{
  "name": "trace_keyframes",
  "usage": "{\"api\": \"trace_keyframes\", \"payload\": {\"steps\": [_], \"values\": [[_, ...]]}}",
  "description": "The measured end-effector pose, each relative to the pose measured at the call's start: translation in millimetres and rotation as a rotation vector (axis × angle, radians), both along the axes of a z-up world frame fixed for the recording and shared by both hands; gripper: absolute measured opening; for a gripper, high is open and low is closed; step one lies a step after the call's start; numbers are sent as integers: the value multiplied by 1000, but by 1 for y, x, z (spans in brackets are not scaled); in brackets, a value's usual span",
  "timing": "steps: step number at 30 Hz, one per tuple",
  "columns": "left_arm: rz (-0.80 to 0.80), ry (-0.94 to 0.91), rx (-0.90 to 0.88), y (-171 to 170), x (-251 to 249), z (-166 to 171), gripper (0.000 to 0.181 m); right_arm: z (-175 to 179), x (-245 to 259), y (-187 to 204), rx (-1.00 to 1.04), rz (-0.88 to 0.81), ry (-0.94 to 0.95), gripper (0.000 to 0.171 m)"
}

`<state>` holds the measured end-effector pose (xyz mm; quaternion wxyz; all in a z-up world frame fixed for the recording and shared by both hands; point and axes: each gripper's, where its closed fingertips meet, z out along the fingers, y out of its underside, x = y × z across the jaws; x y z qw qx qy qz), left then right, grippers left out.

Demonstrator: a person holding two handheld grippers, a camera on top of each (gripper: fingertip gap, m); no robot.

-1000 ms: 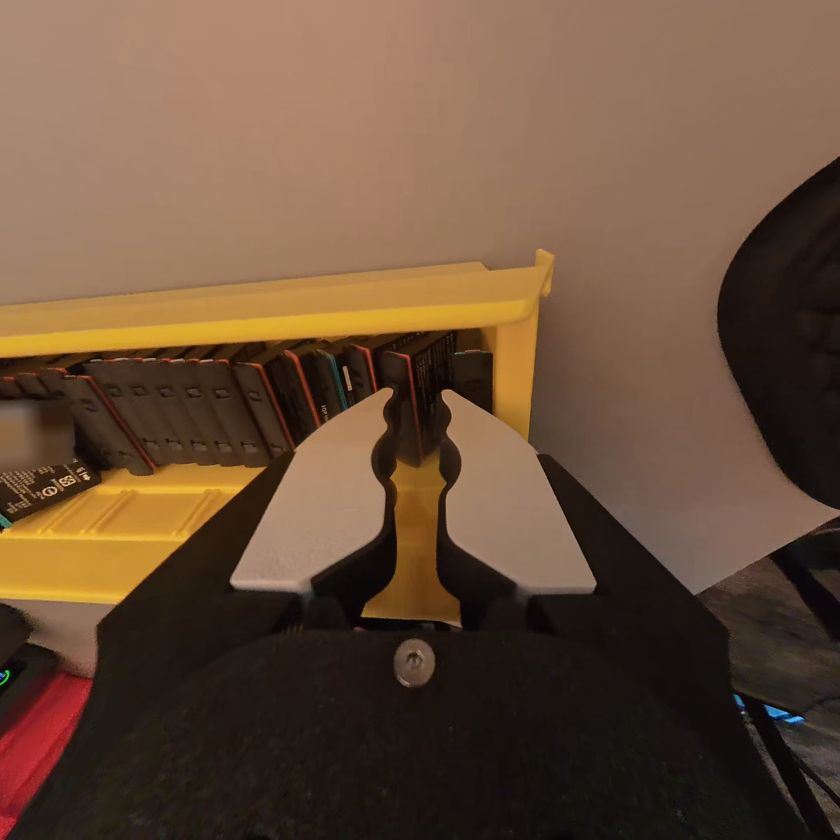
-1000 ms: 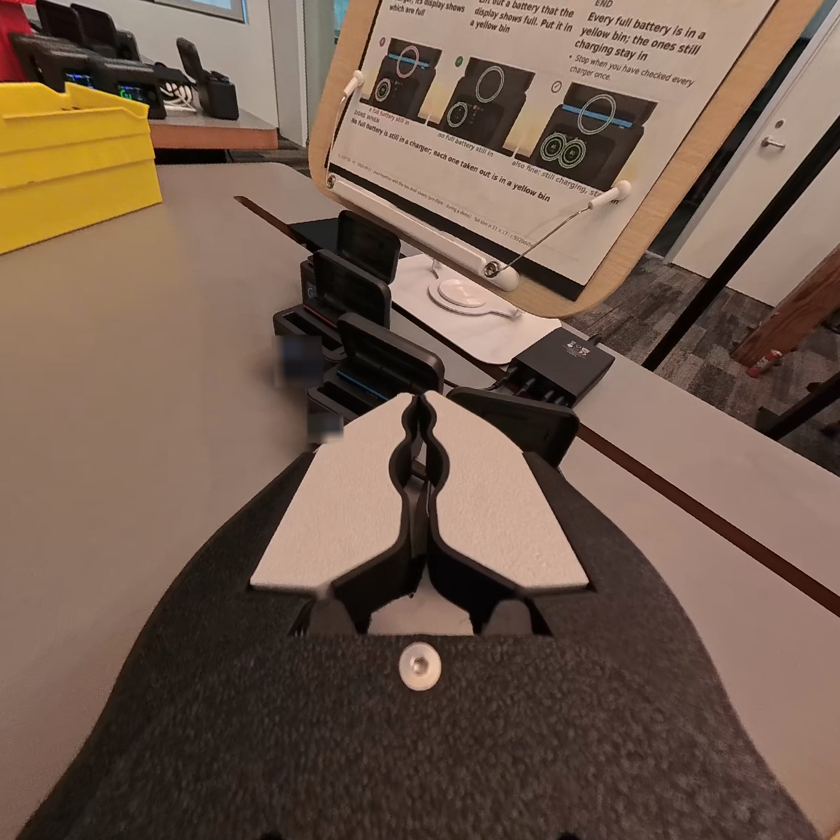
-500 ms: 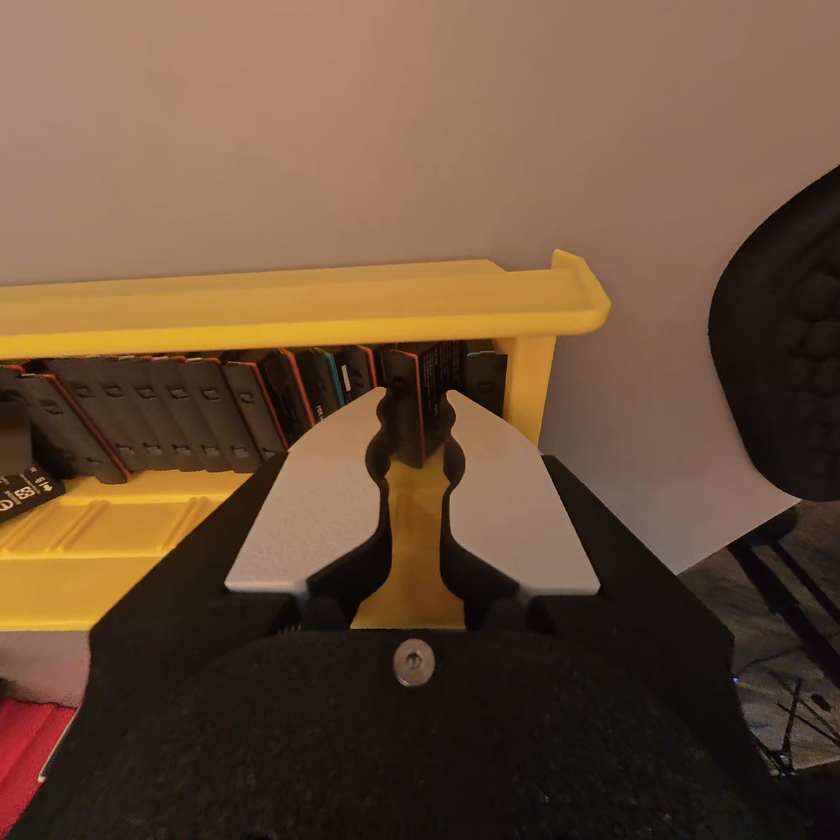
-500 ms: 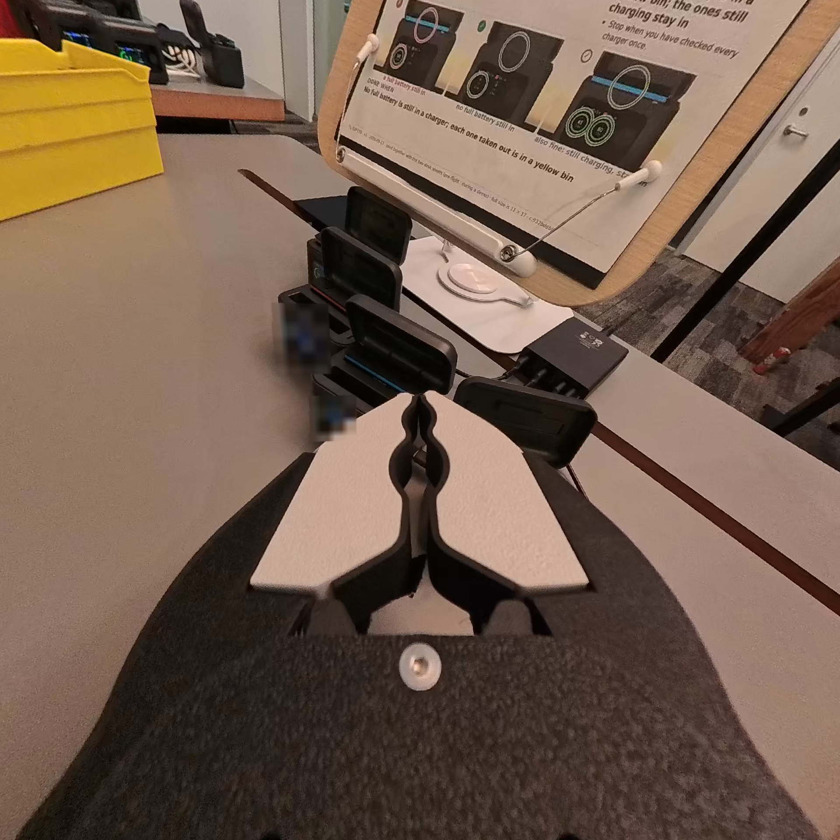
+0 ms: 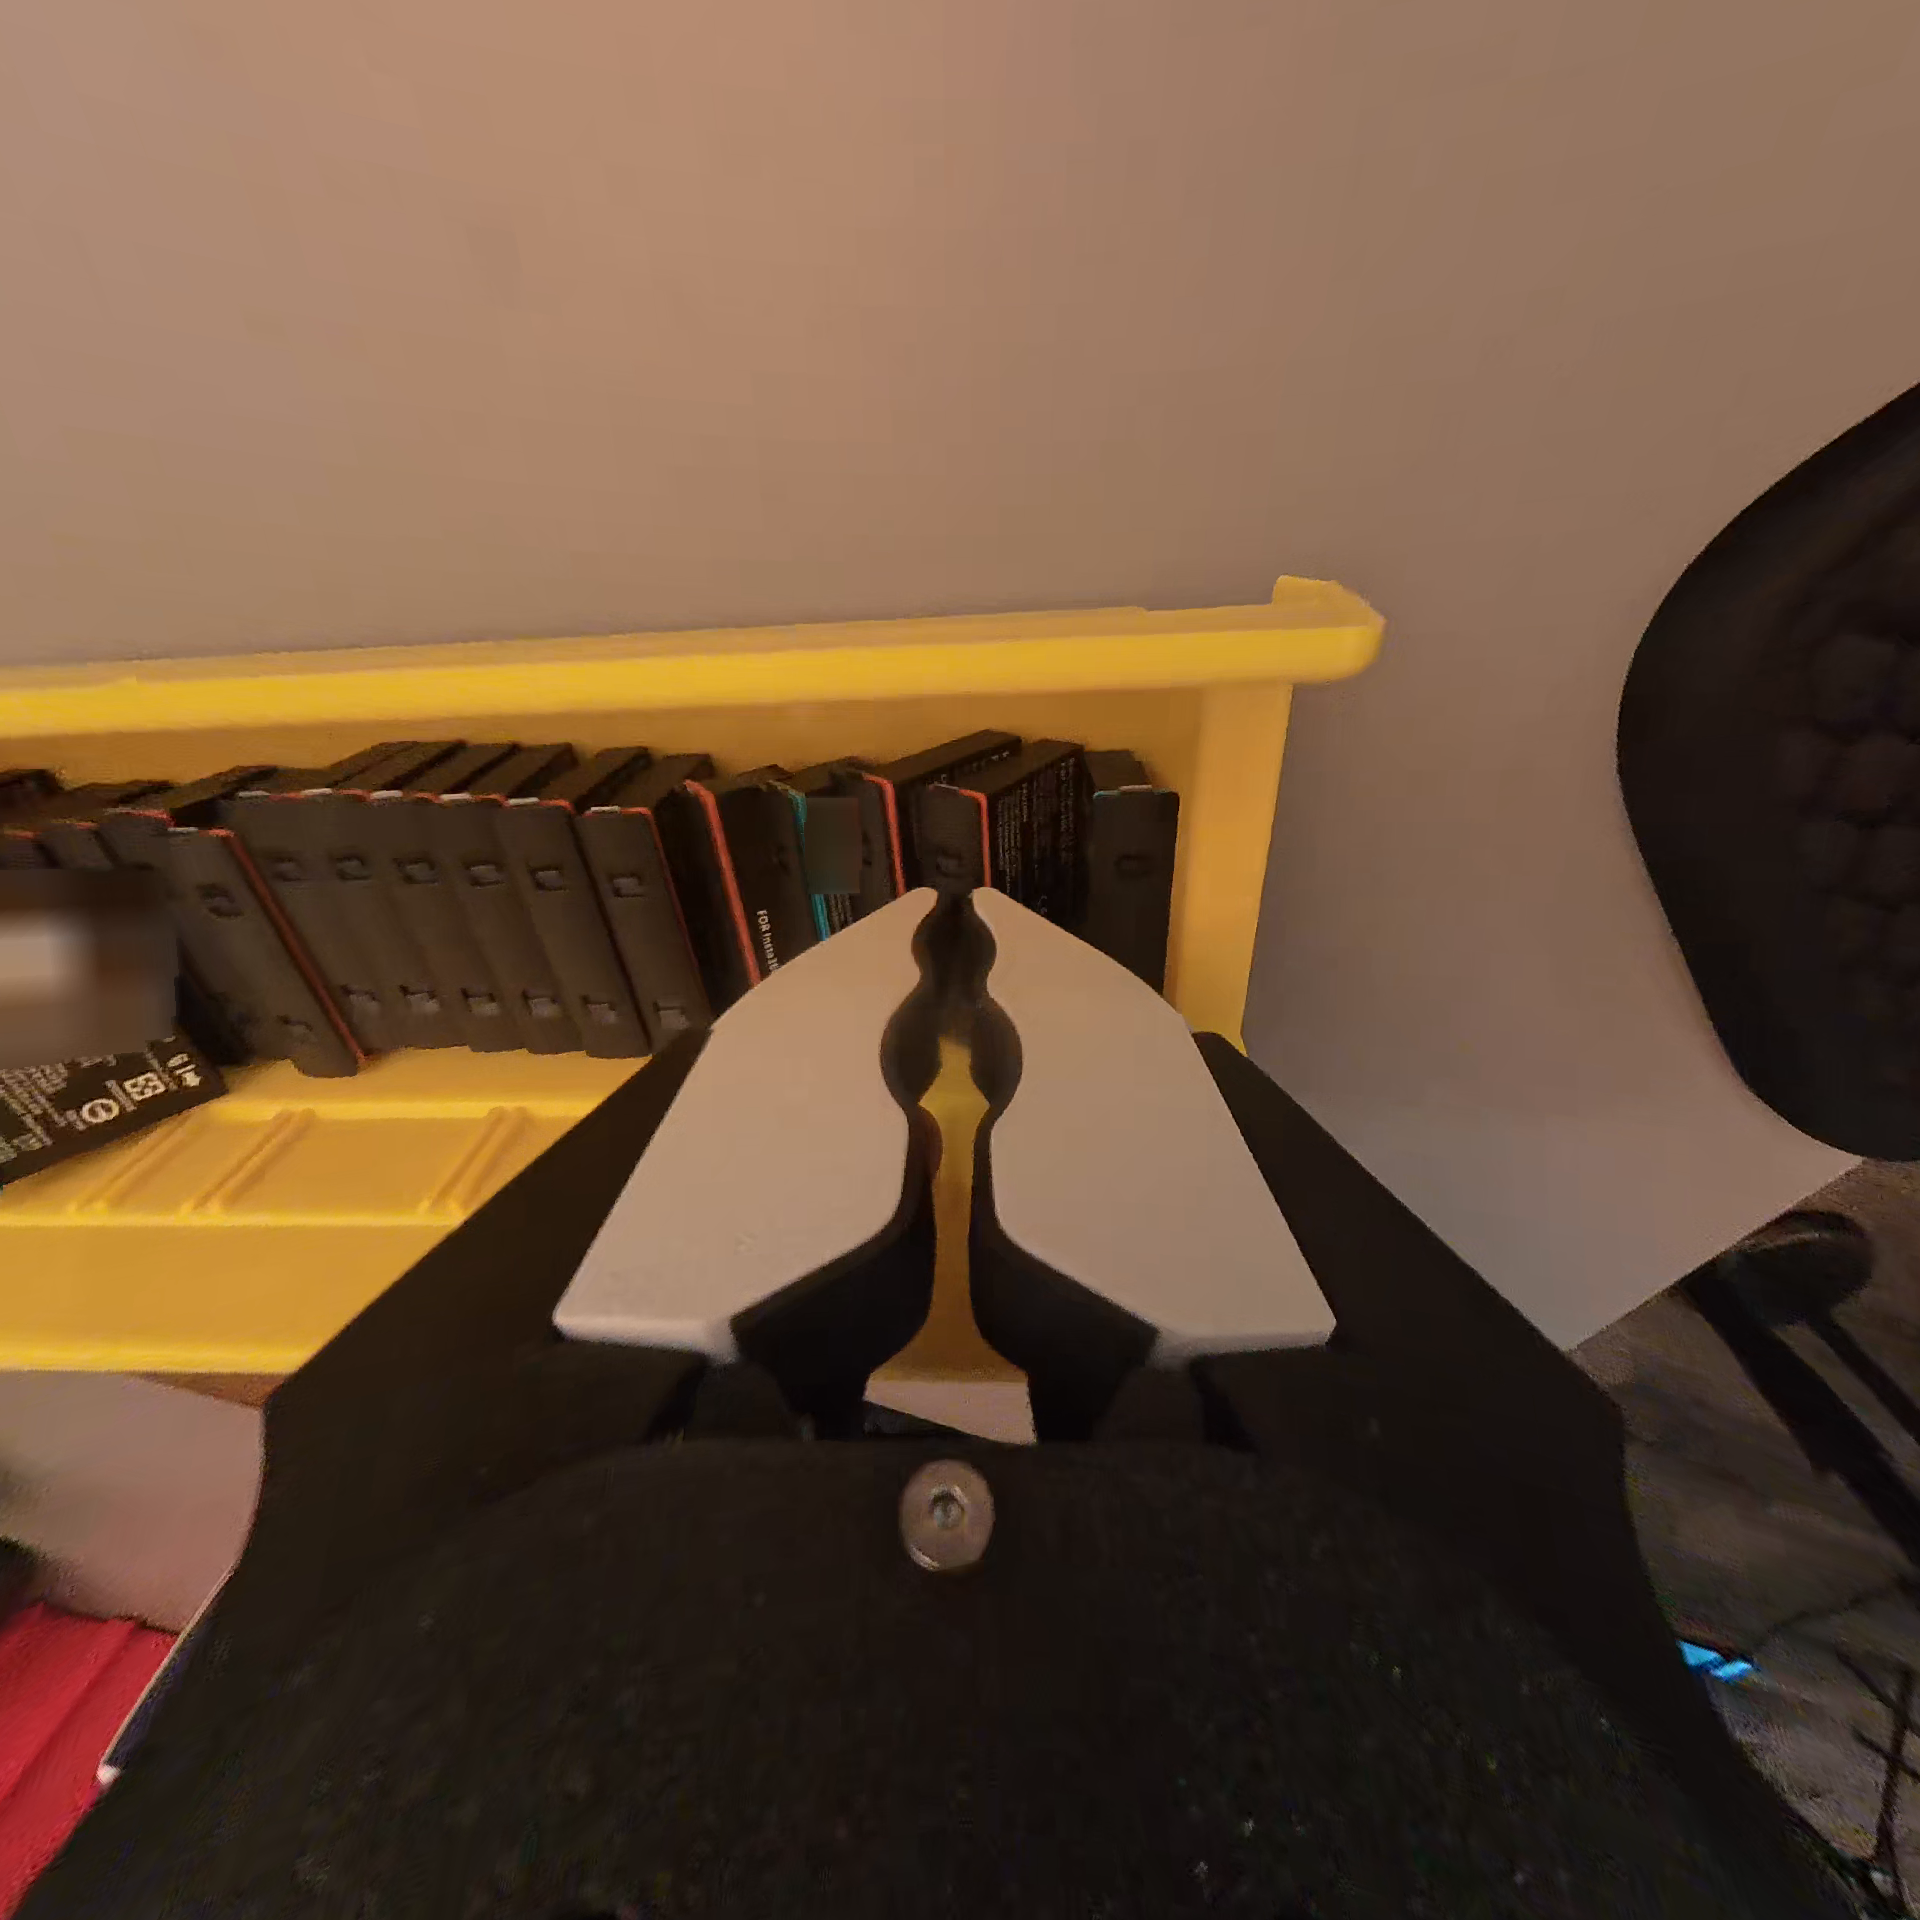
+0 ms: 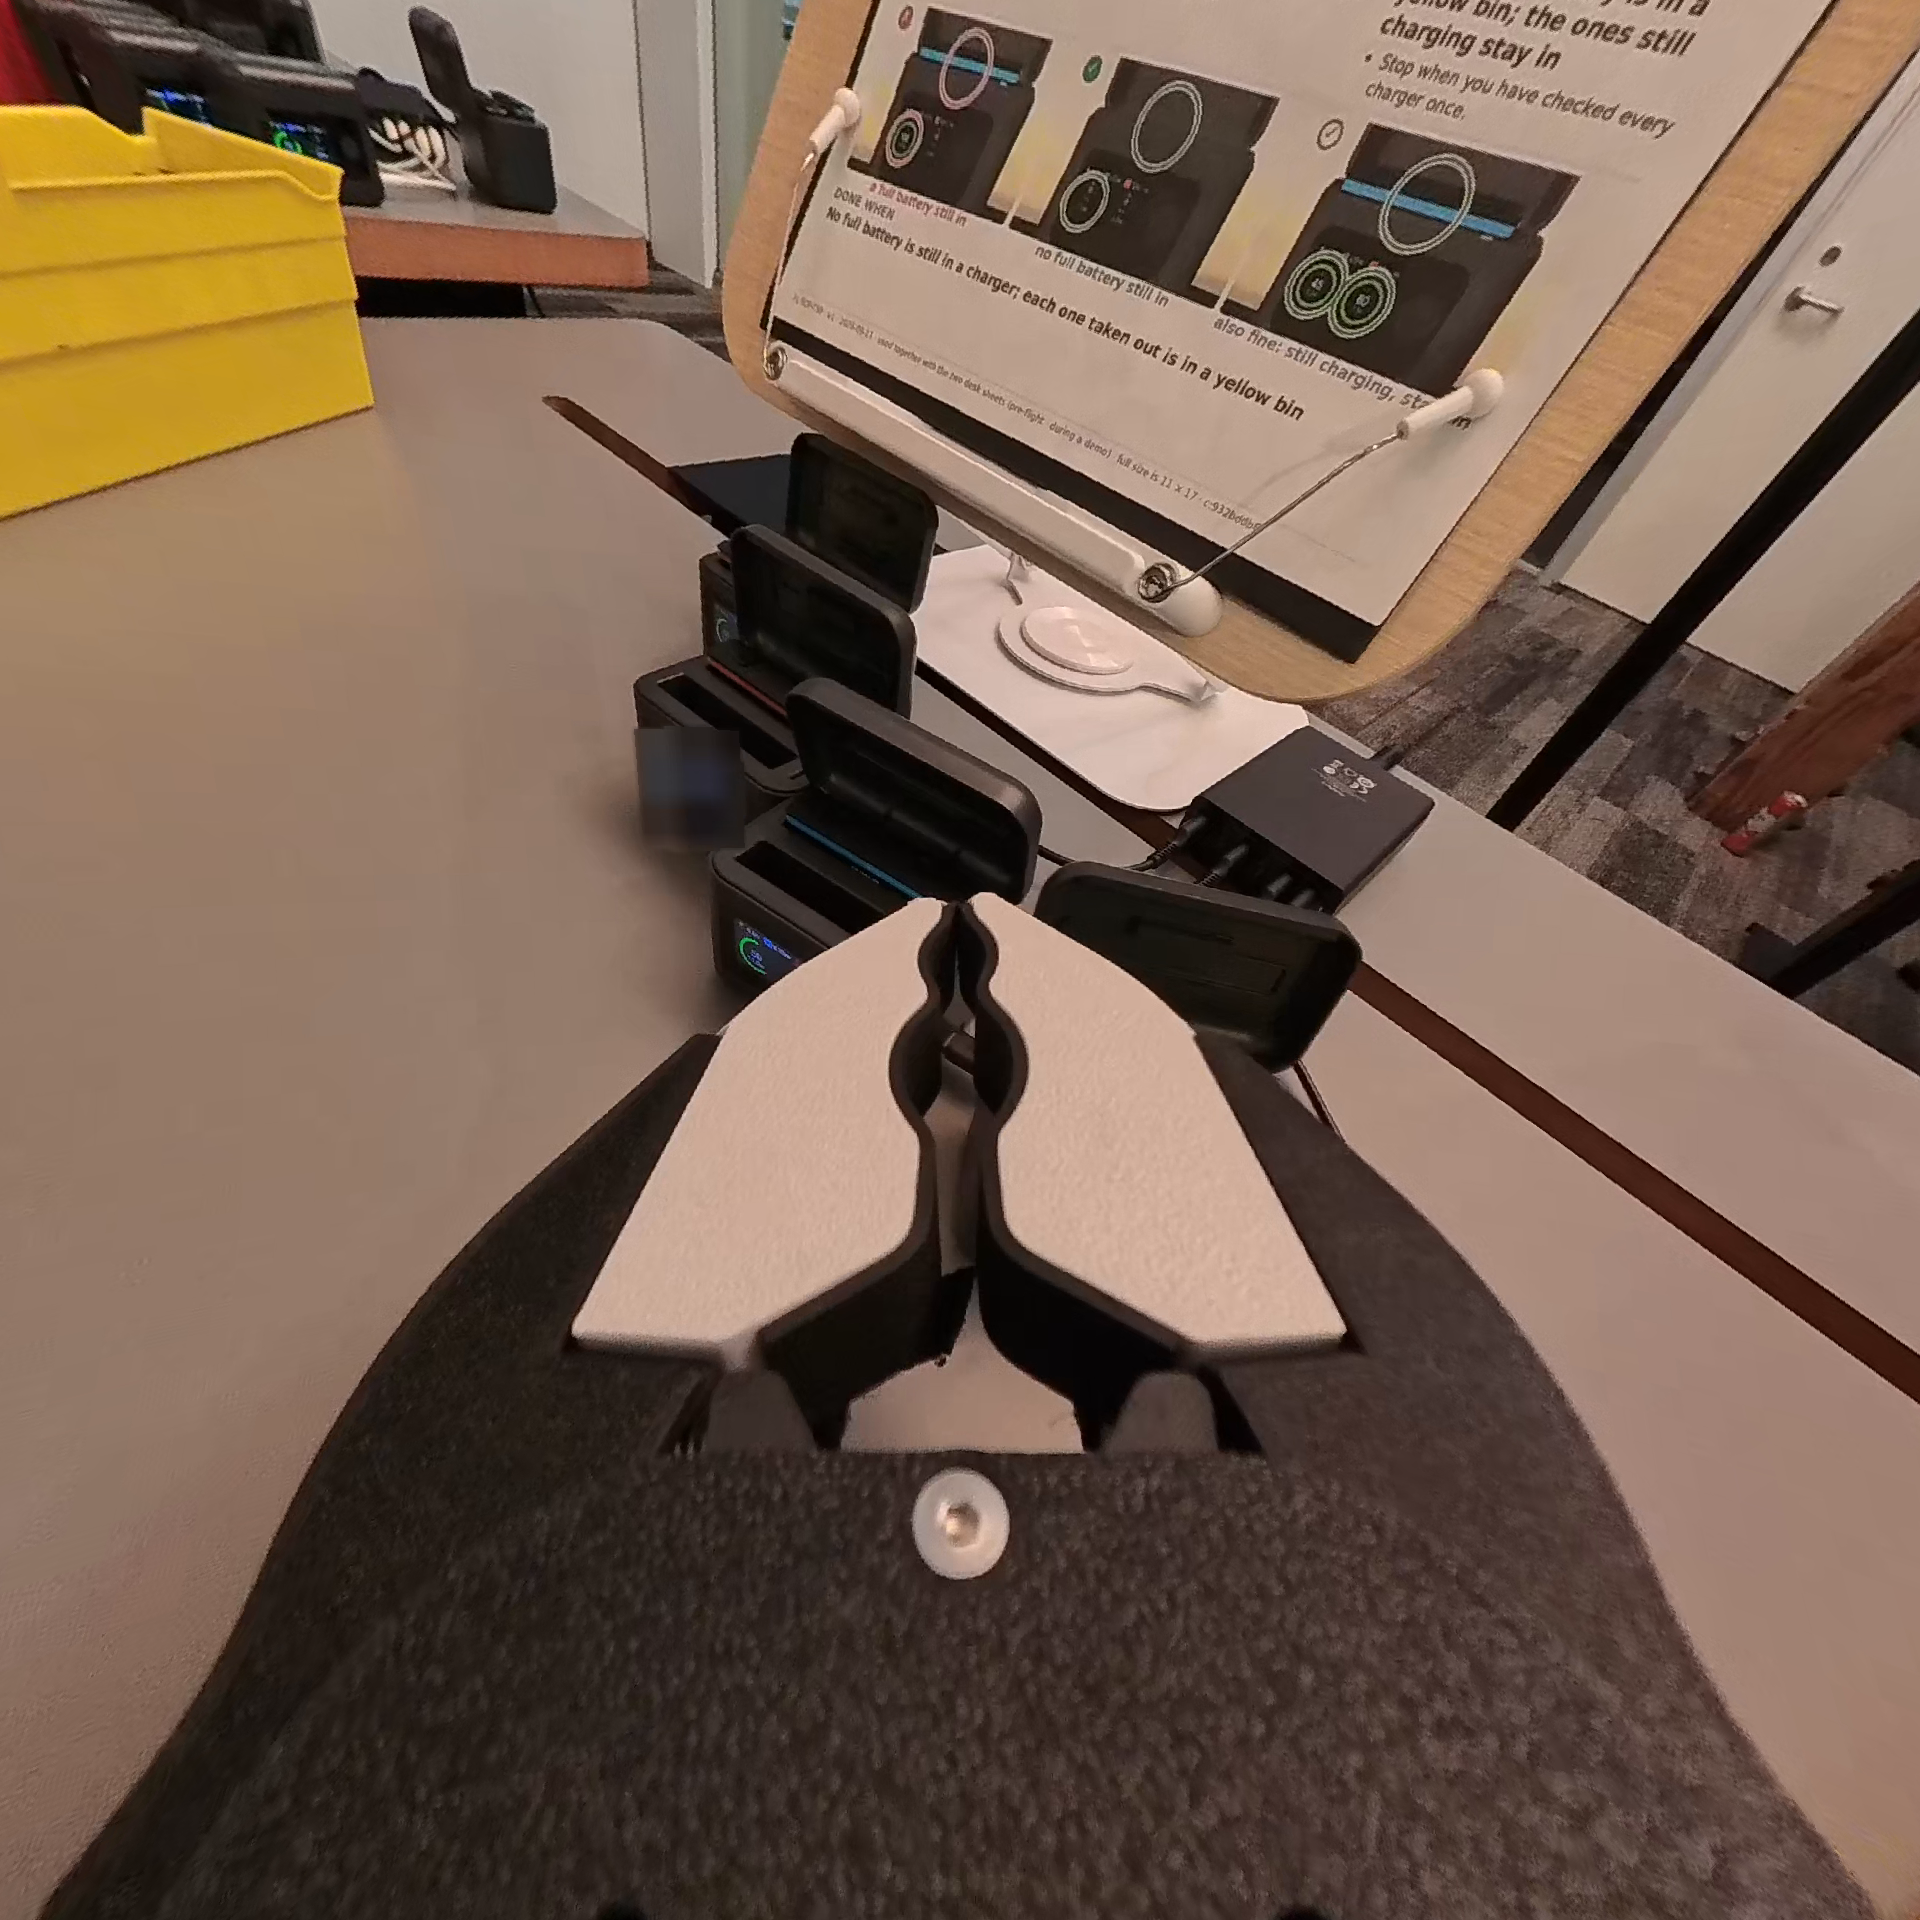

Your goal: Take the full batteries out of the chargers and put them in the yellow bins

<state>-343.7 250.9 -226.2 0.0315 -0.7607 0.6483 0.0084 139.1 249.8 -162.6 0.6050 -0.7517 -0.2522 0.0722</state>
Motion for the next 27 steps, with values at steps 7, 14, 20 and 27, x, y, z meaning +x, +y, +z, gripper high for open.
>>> {"api": "trace_keyframes", "payload": {"steps": [7, 14, 20, 27], "values": [[-14, 41, 8, -4, -1, 1, 0, 3, -2, -1, 10, 1, -8, 0], [-26, 3, 75, 4, 3, 0, 12, 2, -1, -1, 6, 1, -3, 0], [162, -54, -1, 0, 9, -2, 22, -1, -2, -1, -4, 2, -7, 0], [126, -30, 75, 7, 13, -9, 17, -2, -4, -1, -6, 6, -9, 0]]}}
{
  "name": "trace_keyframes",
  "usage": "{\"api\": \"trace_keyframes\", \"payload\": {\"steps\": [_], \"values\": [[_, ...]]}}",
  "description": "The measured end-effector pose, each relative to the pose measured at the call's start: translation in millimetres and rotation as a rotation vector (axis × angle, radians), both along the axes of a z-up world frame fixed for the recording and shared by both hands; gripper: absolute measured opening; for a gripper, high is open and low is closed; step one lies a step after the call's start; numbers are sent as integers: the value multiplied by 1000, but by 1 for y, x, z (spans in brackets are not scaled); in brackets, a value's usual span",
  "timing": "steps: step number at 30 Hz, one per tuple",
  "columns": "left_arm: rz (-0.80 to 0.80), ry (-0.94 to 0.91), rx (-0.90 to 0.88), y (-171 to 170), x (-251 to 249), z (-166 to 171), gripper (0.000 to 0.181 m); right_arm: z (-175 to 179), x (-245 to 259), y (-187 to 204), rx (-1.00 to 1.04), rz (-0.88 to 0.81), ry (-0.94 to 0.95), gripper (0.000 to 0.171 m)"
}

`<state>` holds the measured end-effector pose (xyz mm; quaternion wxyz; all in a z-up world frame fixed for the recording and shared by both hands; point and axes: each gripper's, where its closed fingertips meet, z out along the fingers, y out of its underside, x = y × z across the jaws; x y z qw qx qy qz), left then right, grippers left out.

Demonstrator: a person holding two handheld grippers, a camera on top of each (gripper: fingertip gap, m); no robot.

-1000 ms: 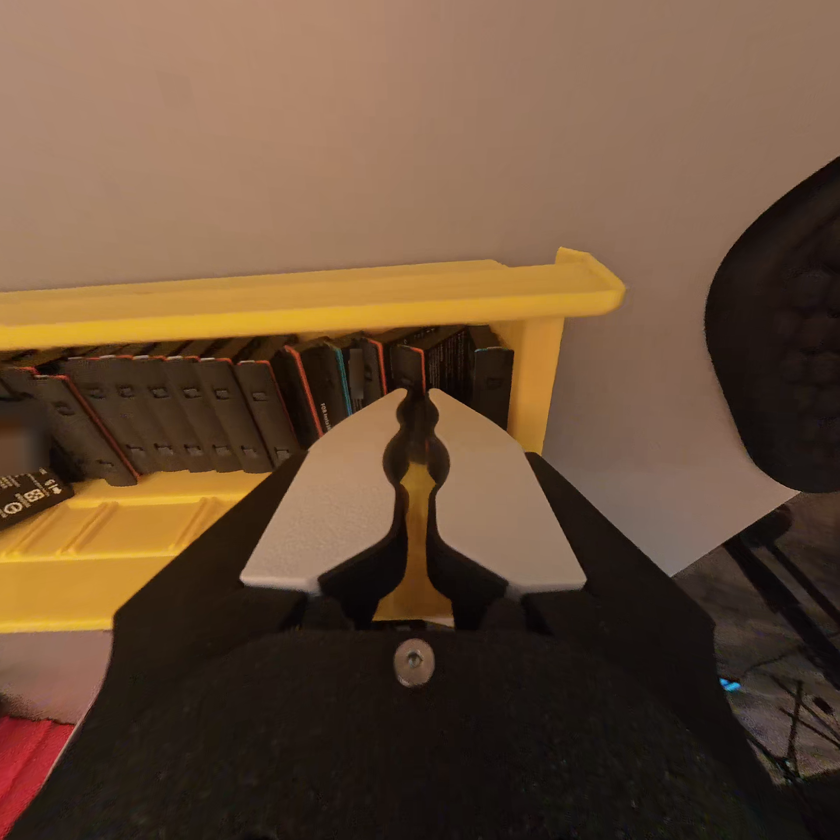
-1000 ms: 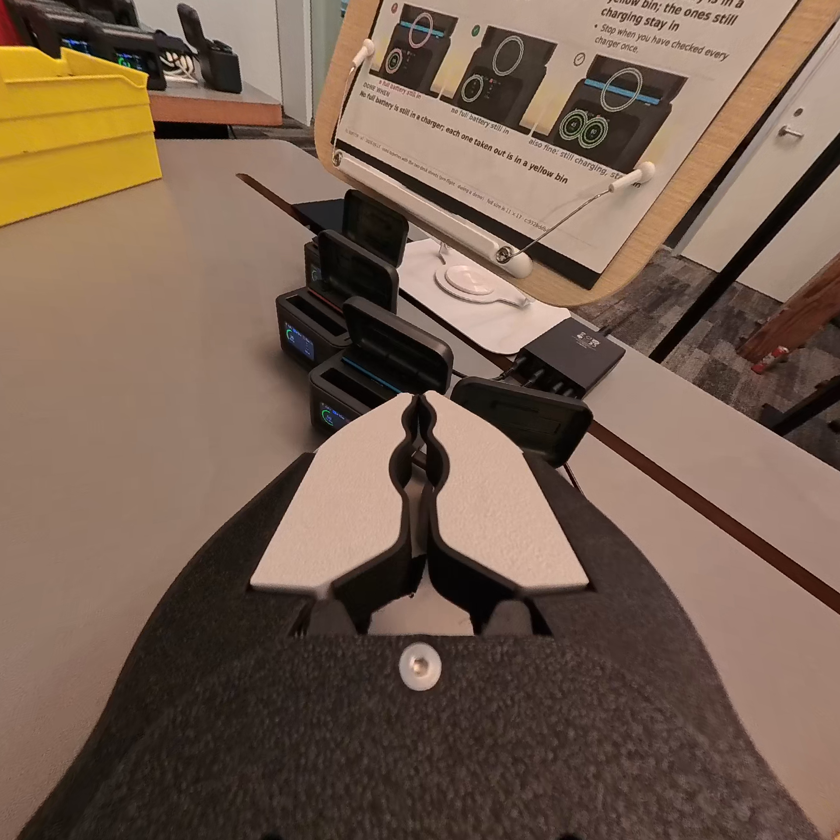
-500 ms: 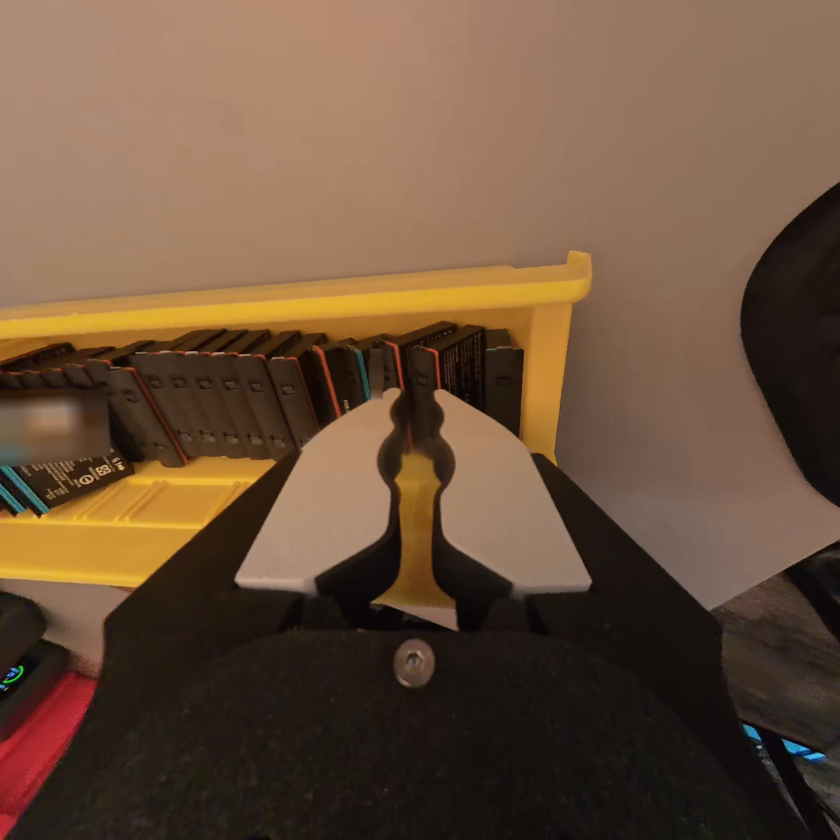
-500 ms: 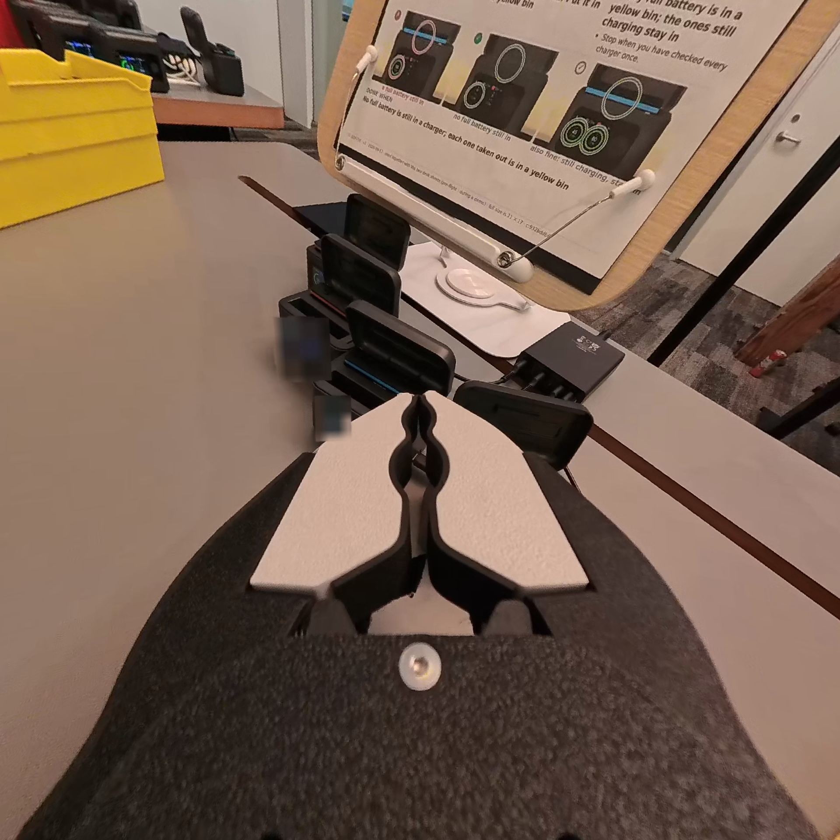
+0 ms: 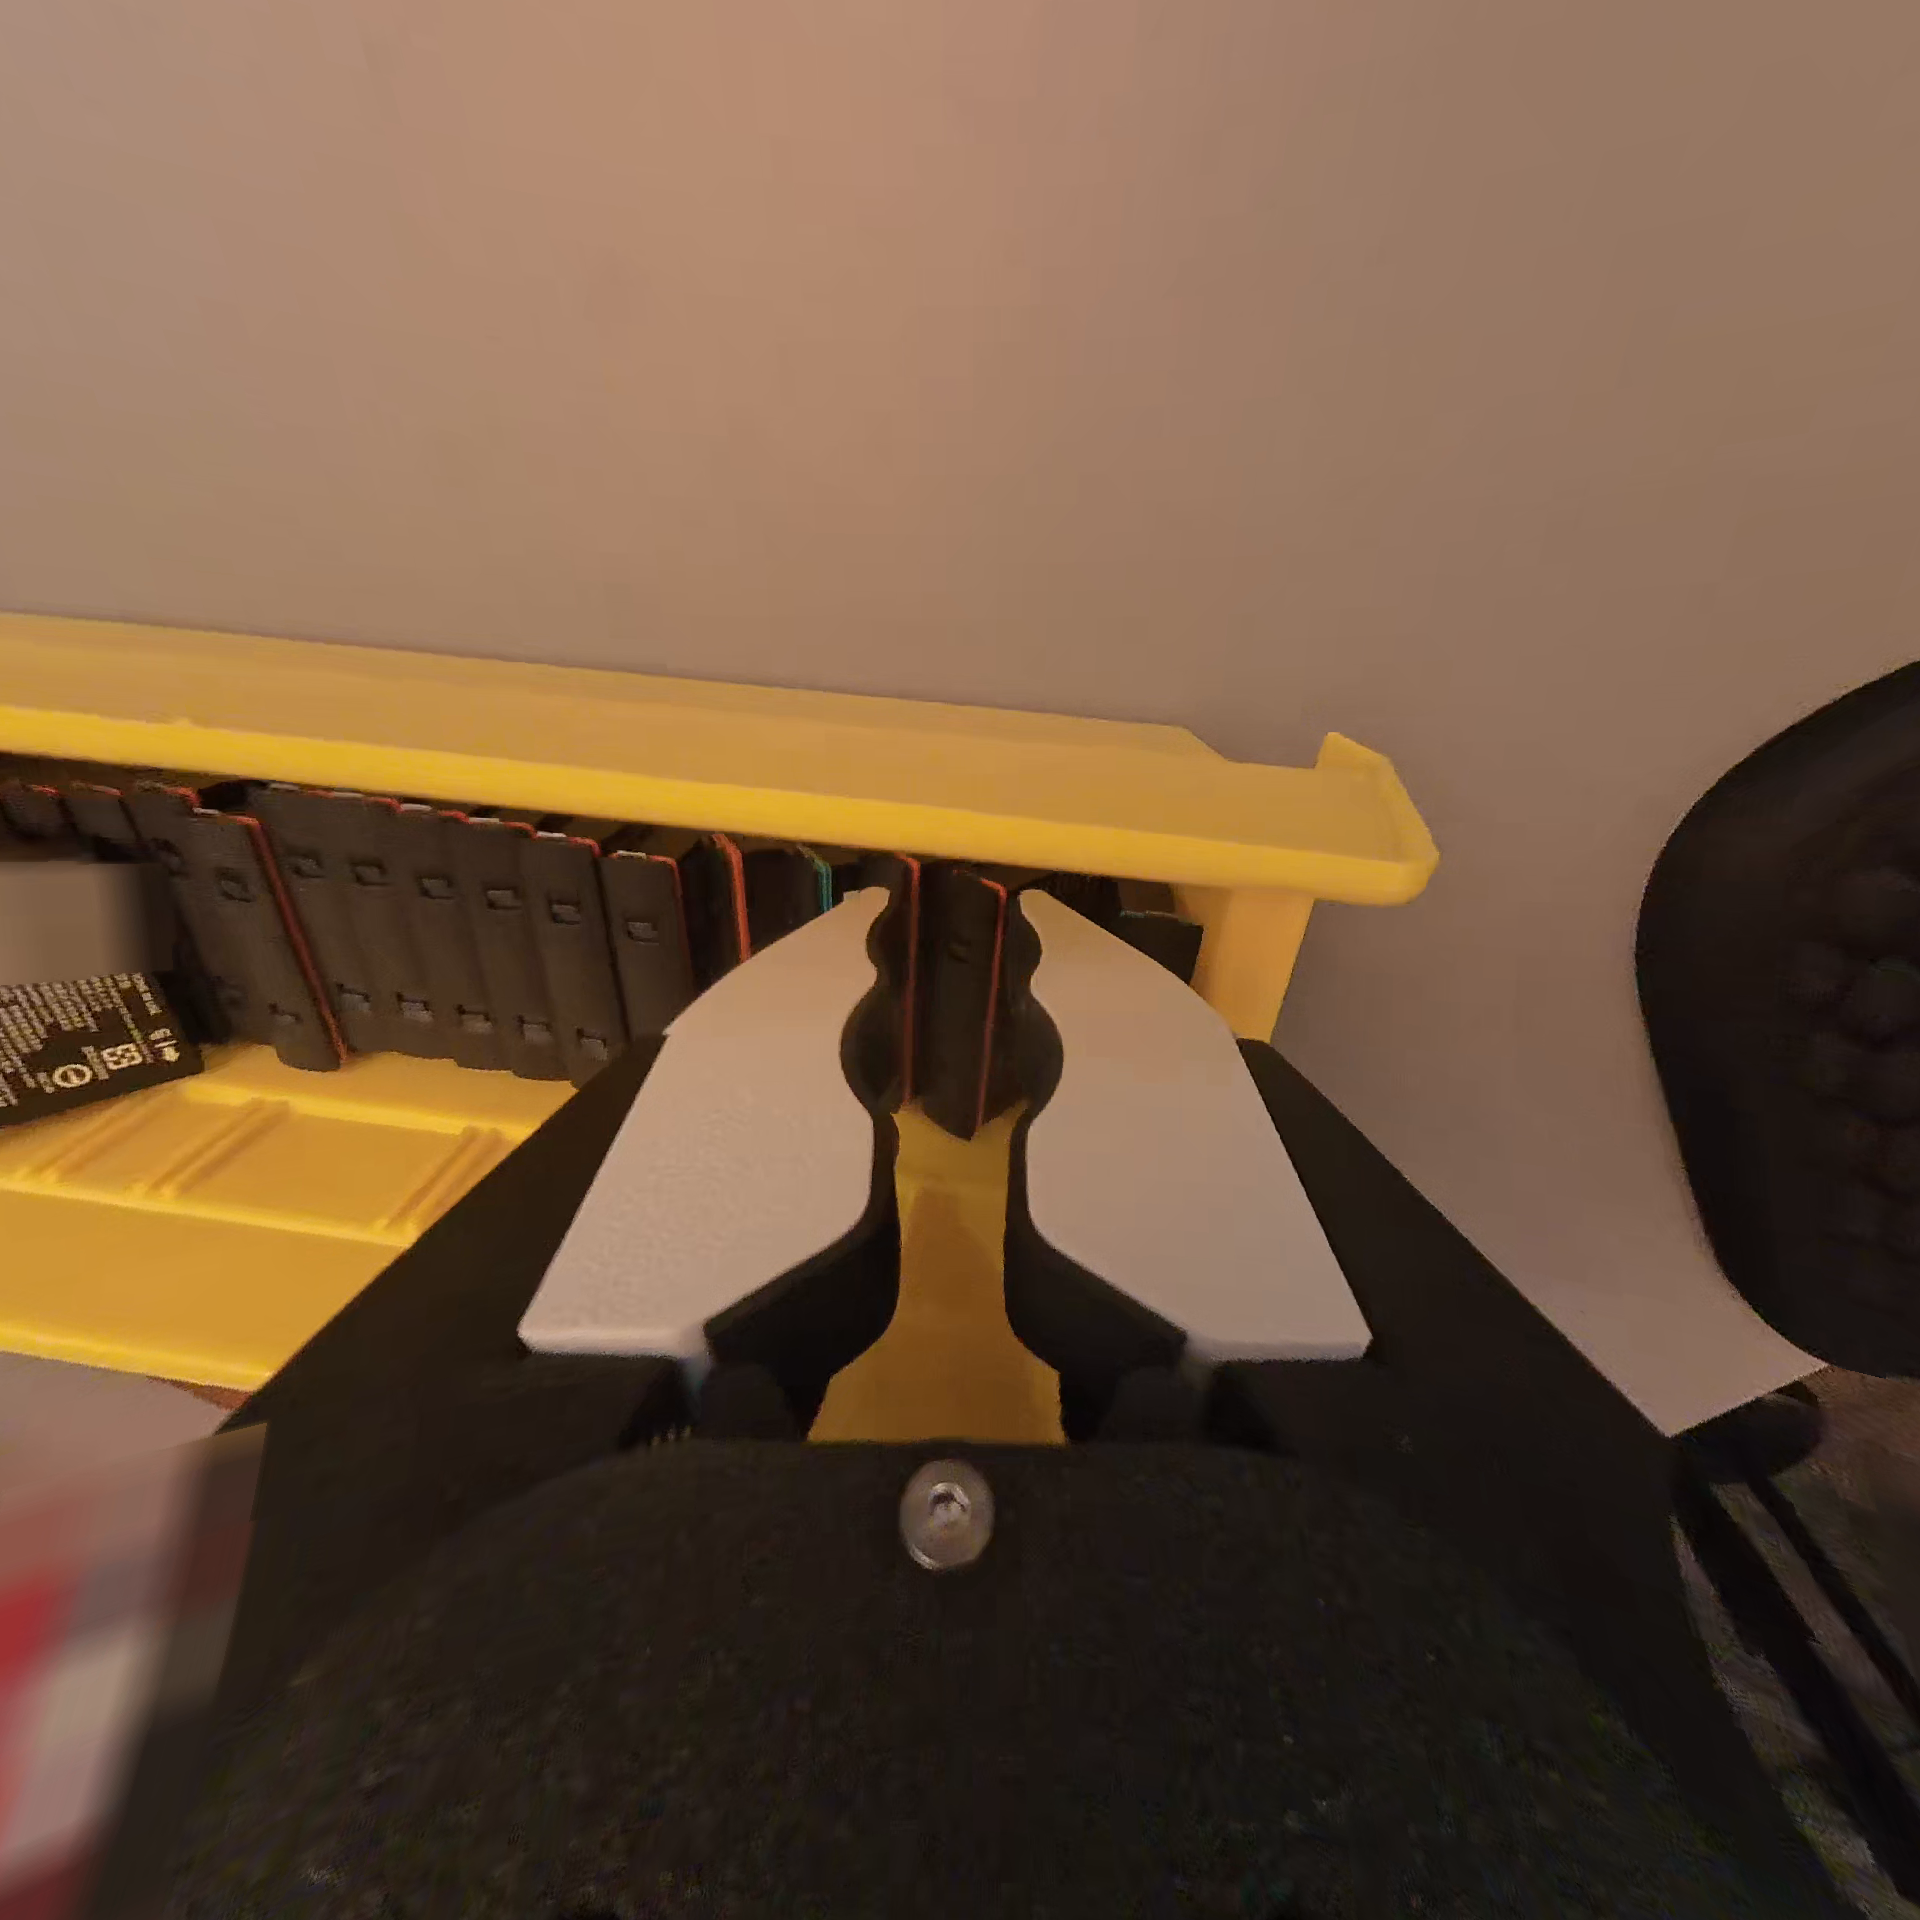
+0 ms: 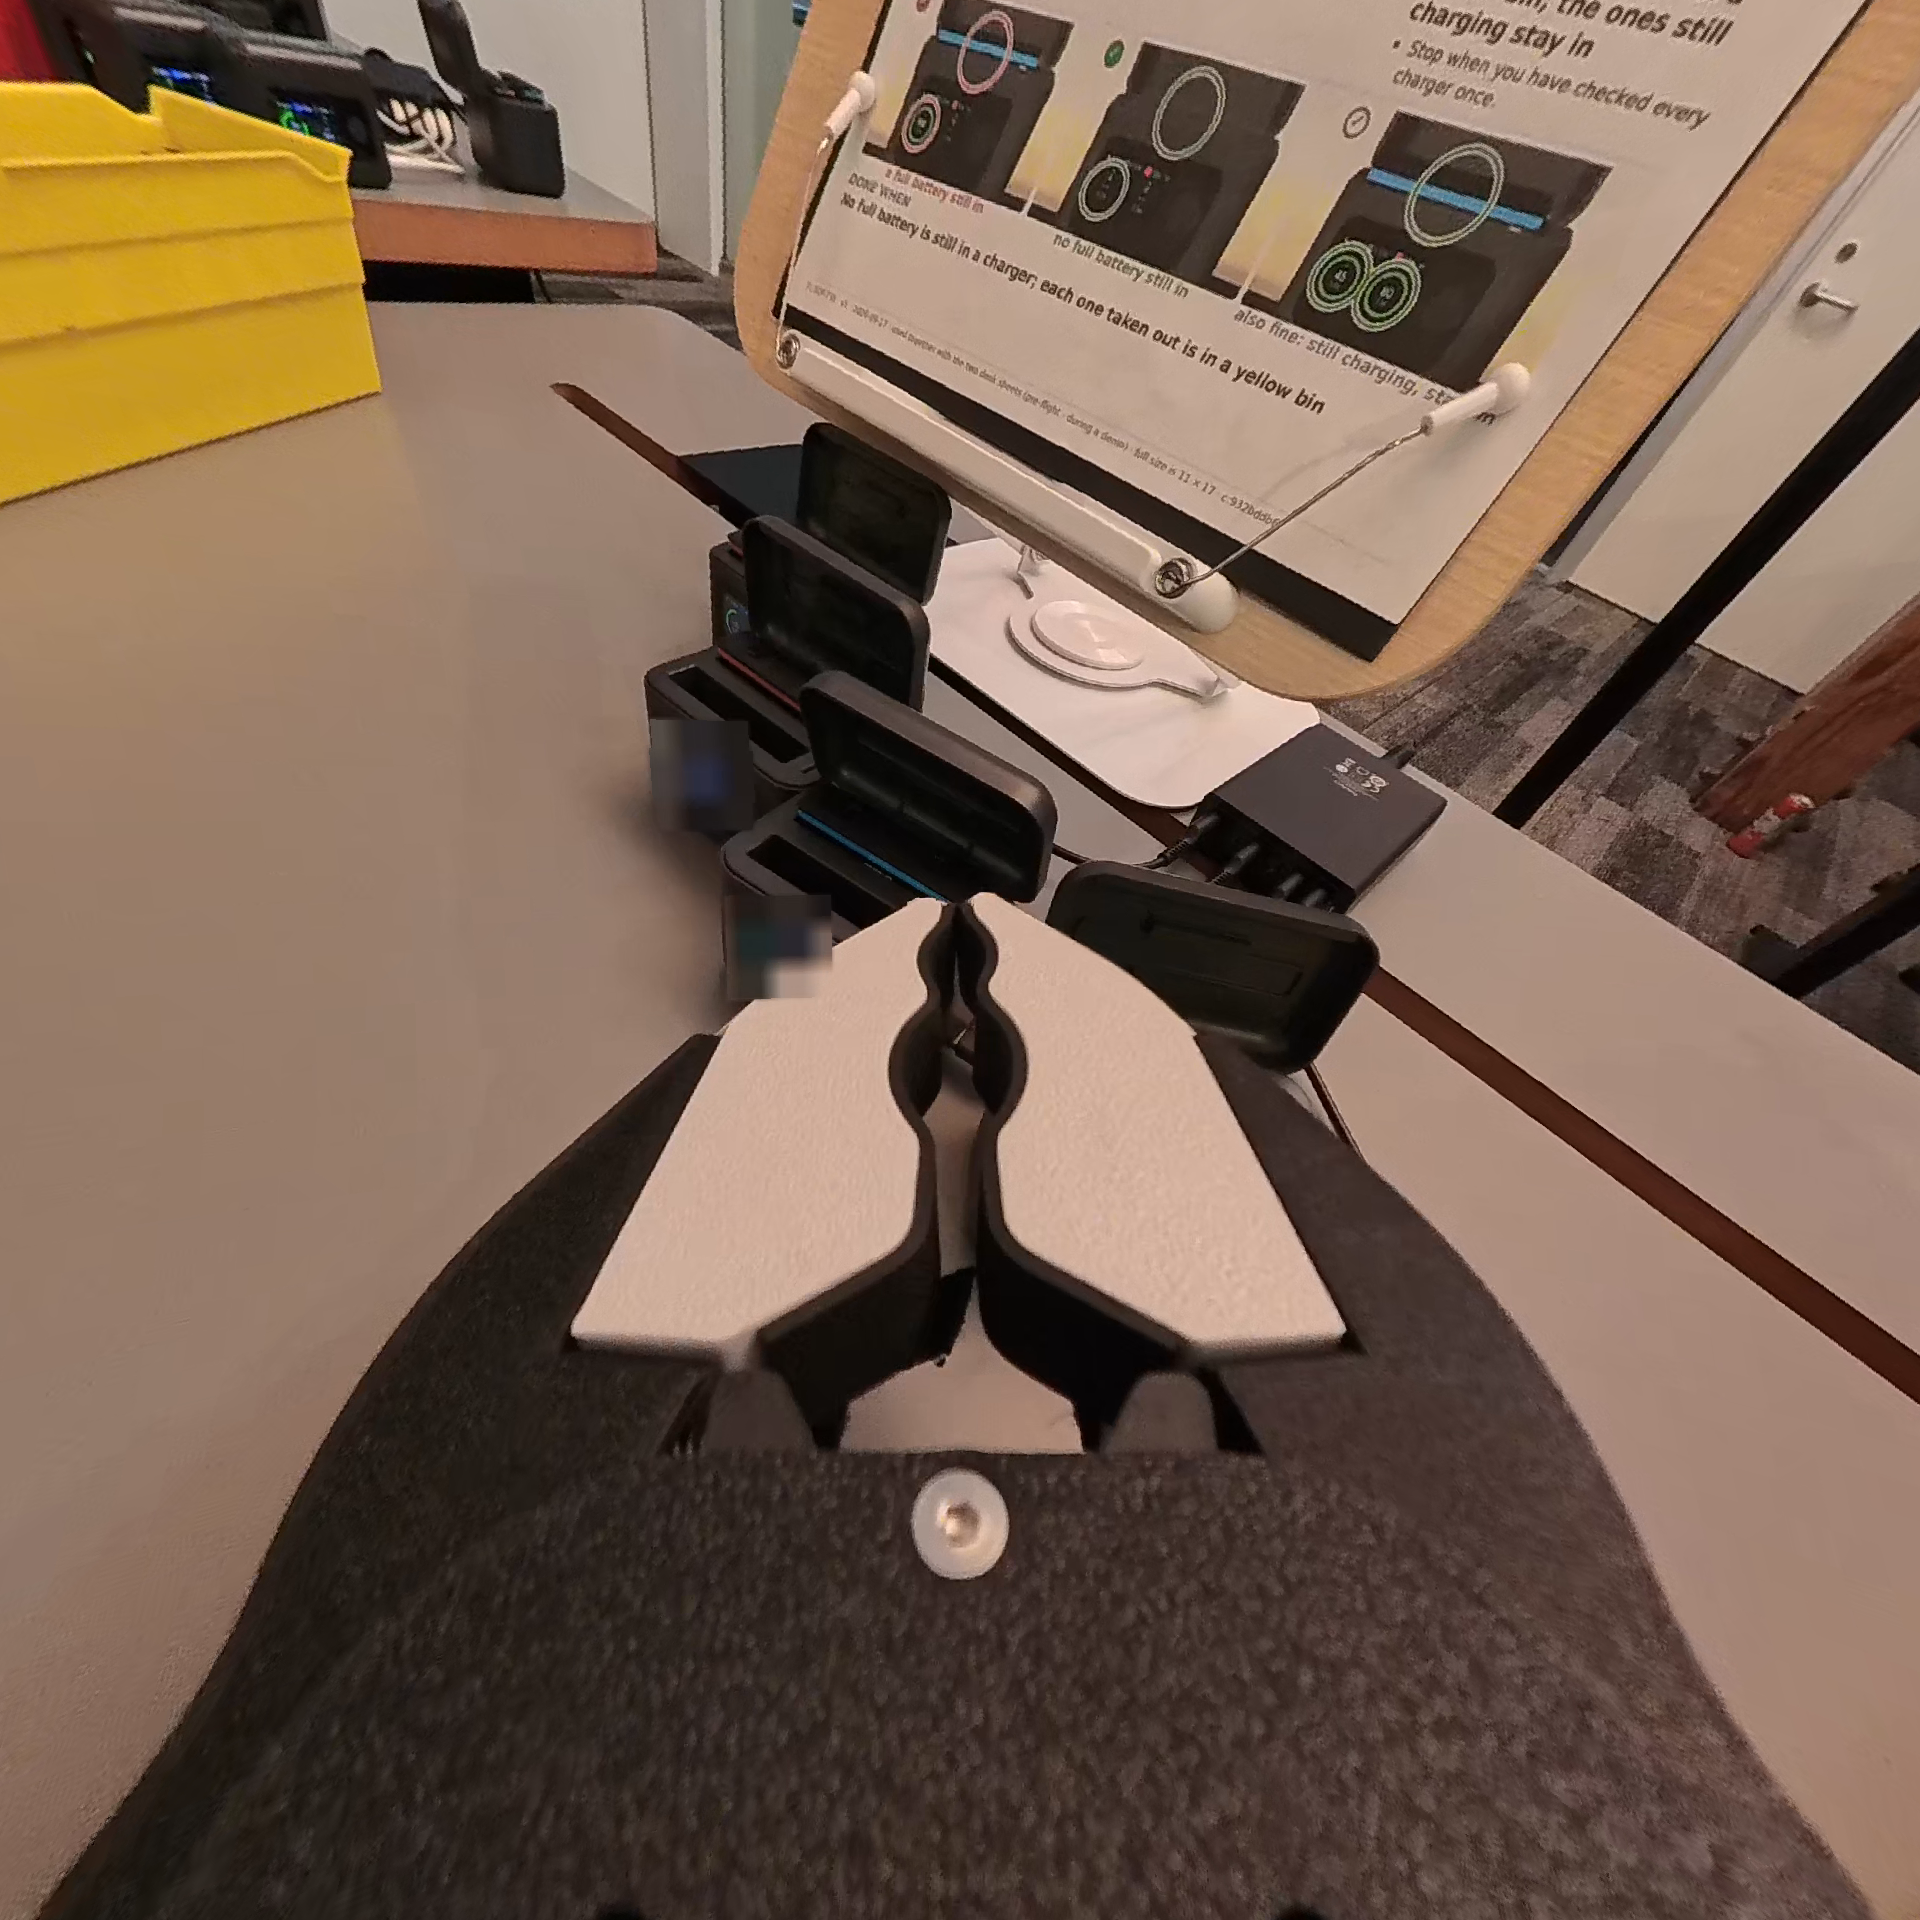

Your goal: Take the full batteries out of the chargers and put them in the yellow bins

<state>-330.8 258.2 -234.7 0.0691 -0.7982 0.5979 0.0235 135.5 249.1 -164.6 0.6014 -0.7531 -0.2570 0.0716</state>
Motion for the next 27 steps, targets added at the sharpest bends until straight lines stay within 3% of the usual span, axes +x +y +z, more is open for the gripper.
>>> {"api": "trace_keyframes", "payload": {"steps": [5, 6, 13, 21, 27], "values": [[2, 26, 31, 0, 0, 0, 17, 1, 1, 0, 3, -2, 2, 0], [-15, 29, 25, -4, 1, 0, 8, 2, 1, 0, 4, -3, 2, 0], [-48, 17, 143, -4, 1, 4, 0, 0, 0, 0, 1, 2, 0, 0], [-43, 26, 173, -5, -6, 7, 0, 1, -1, 0, 6, 1, -5, 0], [92, -66, 165, -1, 7, 9, 0, 0, -2, 0, 2, 3, -7, 0]]}}
